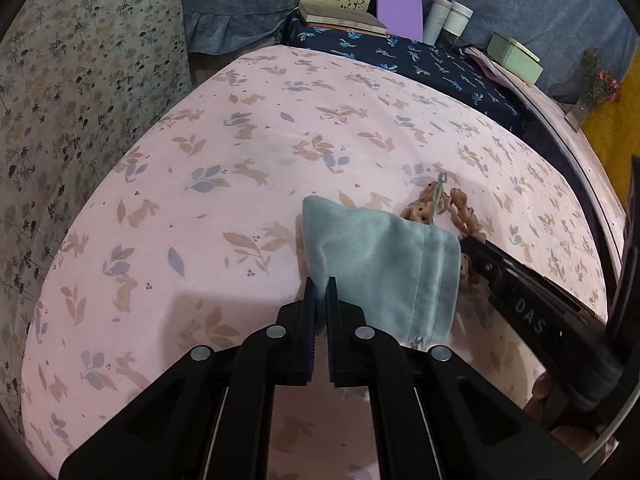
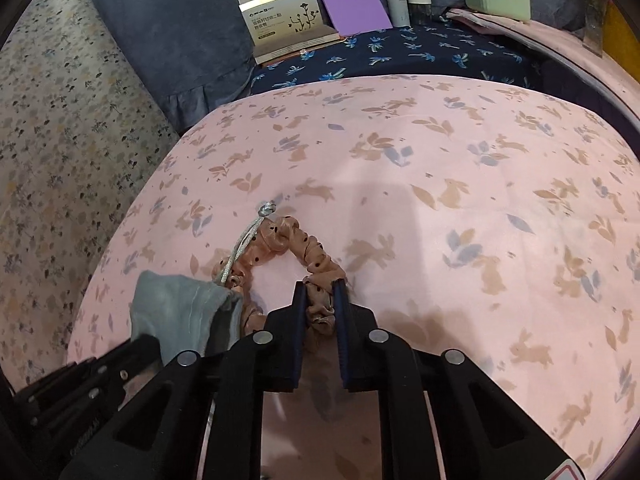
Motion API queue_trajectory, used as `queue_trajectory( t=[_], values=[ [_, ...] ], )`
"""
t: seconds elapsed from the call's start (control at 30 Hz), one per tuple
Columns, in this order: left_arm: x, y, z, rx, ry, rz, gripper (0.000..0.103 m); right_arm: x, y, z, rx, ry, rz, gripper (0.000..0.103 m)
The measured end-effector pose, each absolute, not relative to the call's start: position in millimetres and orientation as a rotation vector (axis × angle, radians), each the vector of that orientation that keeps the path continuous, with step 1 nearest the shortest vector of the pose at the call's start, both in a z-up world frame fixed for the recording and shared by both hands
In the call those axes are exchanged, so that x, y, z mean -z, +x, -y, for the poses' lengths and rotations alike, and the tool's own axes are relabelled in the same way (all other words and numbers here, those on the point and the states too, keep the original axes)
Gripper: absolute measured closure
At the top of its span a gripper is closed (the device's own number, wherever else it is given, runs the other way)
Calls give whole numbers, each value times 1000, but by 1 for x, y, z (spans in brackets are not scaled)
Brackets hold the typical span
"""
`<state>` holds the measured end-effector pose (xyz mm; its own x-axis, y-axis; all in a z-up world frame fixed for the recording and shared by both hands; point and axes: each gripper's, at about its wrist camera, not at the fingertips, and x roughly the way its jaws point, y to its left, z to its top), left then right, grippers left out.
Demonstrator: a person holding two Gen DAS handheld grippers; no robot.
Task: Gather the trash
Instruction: 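Close the right gripper on the brown scrunchie while the left gripper holds the pouch, then carry the pouch and scrunchie over the white wastebasket with both grippers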
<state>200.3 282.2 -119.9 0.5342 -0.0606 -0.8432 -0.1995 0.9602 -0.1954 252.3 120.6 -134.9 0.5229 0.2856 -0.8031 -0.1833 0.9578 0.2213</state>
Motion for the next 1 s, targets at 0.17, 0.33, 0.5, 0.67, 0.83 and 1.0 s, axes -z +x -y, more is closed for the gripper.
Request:
queue_trajectory(
  t=[0.17,0.33,0.5,0.67,0.83,1.0],
  values=[
    [112,192,-254,-30,-264,-1003,99,131,225,-87,-223,96,-980,92],
    [106,177,-203,52,-216,-1007,99,133,186,-27,-141,157,-991,92],
    [106,160,-141,146,-160,-1029,99,130,146,36,-47,200,-989,92],
    [104,139,-77,229,-87,-1035,99,125,106,95,36,250,-974,91],
    [97,124,-33,284,-41,-1027,99,111,74,136,85,283,-930,91],
    [86,113,-6,317,0,-1005,99,99,54,162,115,318,-890,91]
  ],
)
